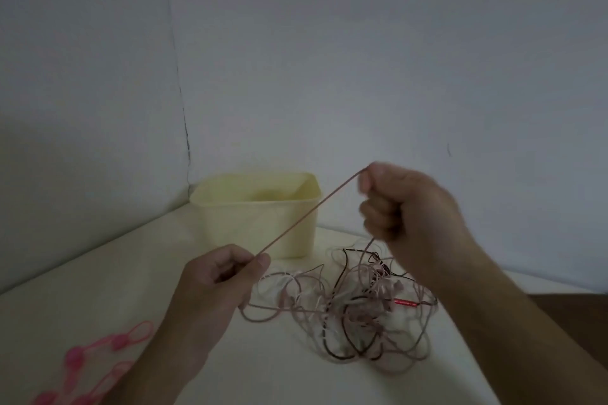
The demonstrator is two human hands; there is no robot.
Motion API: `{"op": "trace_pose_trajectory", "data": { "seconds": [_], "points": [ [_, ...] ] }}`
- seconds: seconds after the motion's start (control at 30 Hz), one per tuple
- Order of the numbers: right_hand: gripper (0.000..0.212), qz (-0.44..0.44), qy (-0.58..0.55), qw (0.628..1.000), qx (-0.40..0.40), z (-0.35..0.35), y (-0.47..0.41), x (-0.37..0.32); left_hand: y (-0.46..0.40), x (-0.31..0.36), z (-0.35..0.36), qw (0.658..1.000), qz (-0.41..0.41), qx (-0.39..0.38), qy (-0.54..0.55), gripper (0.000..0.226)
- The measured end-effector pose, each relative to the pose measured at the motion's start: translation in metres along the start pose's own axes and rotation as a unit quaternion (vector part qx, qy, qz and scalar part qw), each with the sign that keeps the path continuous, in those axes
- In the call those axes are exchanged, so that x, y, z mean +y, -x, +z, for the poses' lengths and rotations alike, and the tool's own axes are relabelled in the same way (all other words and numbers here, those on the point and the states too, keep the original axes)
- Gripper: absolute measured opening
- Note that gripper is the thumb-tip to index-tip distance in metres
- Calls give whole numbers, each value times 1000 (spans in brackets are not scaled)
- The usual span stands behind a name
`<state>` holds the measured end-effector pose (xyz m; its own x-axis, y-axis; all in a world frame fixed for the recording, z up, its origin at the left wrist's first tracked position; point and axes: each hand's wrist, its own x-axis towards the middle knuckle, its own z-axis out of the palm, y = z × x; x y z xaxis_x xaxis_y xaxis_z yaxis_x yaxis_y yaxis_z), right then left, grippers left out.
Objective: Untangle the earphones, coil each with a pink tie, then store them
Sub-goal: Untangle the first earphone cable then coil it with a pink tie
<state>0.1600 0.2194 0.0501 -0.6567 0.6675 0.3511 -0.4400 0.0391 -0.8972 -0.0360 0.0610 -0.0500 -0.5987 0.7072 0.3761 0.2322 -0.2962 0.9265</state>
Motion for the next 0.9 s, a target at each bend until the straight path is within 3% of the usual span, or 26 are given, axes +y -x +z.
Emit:
{"op": "trace_pose_trajectory", "data": {
  "seconds": [0.3,0.4,0.53,0.6,0.63,0.7,0.77,0.83,0.9],
  "points": [
    [26,-144,-167,965,141,-45,2,-54,-3,-7,-2,998,-23,19,-53,20],
    [16,-182,-171,954,166,-58,4,-66,-5,-10,0,998,-24,31,-56,27],
    [18,-181,-130,952,208,-67,4,-67,-9,-11,-1,993,-32,97,-55,36],
    [23,-145,-8,955,258,-71,-1,-56,-10,-7,-2,992,-54,115,2,42],
    [23,-114,125,944,283,-72,-4,-48,-11,-3,-1,991,-61,117,26,44],
    [18,-11,417,864,281,-67,-7,-32,-14,7,1,991,-54,116,28,47],
    [52,65,591,775,216,-47,-5,-16,-18,19,6,993,-36,108,-4,49],
    [62,7,613,776,149,-18,2,-5,-22,34,15,996,-16,83,-12,48],
    [47,-62,560,823,72,11,12,0,-26,52,25,998,0,62,26,45]
  ]
}}
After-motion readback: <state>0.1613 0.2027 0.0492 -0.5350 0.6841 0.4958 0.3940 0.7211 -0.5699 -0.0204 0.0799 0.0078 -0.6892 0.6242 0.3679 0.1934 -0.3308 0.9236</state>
